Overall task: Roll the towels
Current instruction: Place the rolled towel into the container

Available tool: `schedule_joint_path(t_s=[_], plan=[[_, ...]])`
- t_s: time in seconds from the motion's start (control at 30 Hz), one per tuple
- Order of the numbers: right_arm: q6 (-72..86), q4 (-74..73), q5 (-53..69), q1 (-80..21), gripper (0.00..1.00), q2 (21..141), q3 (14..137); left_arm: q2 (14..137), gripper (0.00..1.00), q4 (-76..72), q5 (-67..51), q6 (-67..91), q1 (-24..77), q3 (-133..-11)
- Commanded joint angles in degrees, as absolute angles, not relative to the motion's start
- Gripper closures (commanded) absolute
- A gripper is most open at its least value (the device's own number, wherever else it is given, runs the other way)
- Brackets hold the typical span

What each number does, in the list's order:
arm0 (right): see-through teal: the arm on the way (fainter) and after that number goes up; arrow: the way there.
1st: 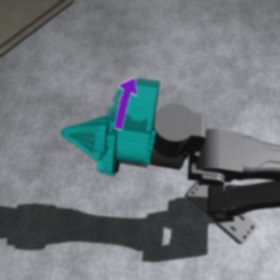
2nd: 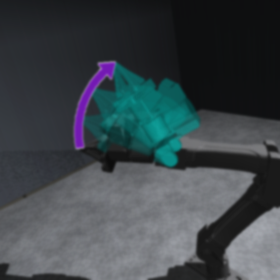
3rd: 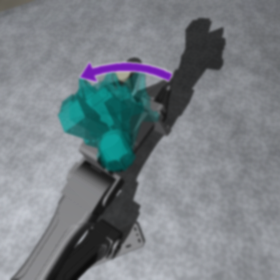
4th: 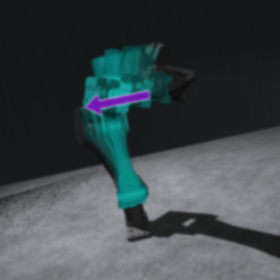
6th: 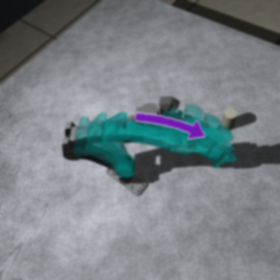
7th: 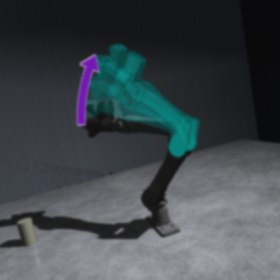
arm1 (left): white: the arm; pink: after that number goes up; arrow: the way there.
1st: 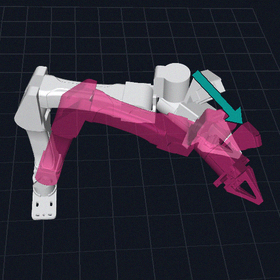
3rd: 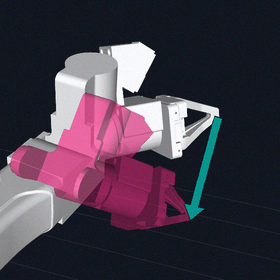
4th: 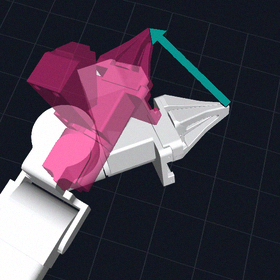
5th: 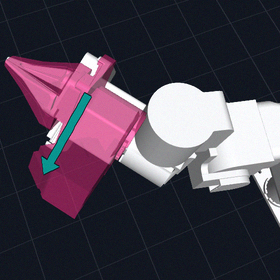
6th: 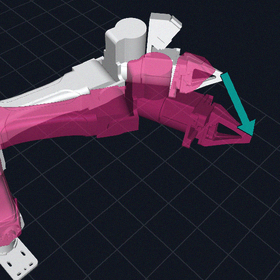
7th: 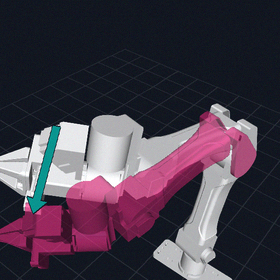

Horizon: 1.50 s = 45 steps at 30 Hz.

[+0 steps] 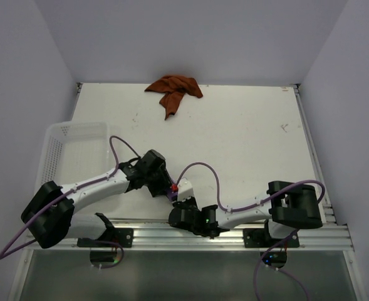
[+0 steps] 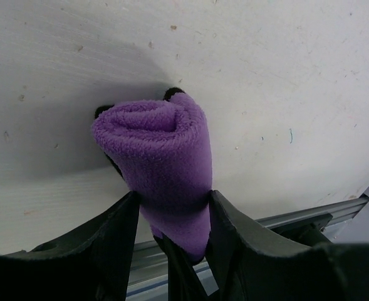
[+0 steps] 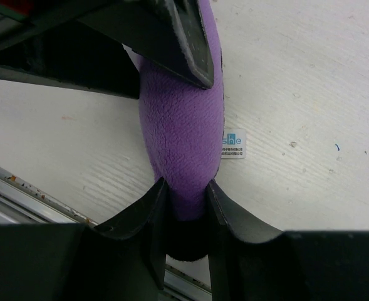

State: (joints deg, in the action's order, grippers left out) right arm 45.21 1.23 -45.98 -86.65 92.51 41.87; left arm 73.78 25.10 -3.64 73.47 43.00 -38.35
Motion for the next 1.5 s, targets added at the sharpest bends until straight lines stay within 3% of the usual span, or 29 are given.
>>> schedule_joint_path(t_s=[0.0, 0.63, 0.87, 0.93, 1.07, 1.17, 1.47], plan=[[45.4, 3.0, -49.1, -87.4, 0.7, 93.3, 43.2, 74.4, 0.49, 26.0, -0.9, 74.8, 43.6, -41.0], [43.1, 2.7, -49.9, -89.0, 0.67, 96.6, 46.1, 83.7, 0.5, 25.9, 1.6, 72.4, 44.3, -41.9], [42.5, 2.7, -49.7, -89.4, 0.59, 96.6, 46.4, 87.7, 0.76, 27.8, 5.7, 69.7, 44.5, -43.5], [42.3, 2.9, -49.4, -89.5, 0.47, 96.3, 46.3, 88.5, 0.85, 27.2, 6.1, 69.6, 44.5, -43.3], [42.2, 3.6, -48.8, -90.3, 0.34, 91.0, 43.9, 89.7, 0.99, 25.0, 6.7, 68.0, 44.5, -43.3], [42.3, 1.8, -48.3, -90.4, 0.29, 86.7, 41.8, 89.9, 1.0, 22.9, 8.2, 65.3, 44.5, -43.0], [45.7, -10.3, -49.4, -90.6, 0.26, 65.1, 33.3, 85.0, 1.0, 19.4, 12.7, 54.9, 44.3, -41.0]])
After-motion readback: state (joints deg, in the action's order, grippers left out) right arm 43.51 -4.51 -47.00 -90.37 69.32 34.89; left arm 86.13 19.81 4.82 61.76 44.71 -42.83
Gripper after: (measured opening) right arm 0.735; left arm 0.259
